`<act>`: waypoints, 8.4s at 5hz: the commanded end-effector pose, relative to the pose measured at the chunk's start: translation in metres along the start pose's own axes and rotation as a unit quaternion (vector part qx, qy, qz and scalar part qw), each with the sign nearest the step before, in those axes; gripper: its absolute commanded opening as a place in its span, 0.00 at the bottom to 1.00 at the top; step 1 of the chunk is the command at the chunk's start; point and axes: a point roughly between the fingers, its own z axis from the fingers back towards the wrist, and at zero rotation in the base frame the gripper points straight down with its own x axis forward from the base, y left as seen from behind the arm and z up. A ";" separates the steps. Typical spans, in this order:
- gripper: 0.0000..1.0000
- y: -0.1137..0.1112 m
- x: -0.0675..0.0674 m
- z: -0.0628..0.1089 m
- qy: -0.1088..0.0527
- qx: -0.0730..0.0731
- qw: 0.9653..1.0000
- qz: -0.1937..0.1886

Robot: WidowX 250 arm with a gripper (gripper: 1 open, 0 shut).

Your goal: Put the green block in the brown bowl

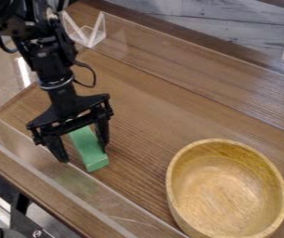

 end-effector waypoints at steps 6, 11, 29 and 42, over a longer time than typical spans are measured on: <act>0.00 -0.013 0.003 0.021 -0.003 0.010 1.000 -0.025; 0.00 -0.017 -0.007 0.048 0.021 0.019 0.998 -0.064; 0.00 -0.103 -0.135 0.074 0.041 -0.061 0.867 -0.493; 0.00 -0.114 -0.119 0.049 0.052 -0.077 0.861 -0.501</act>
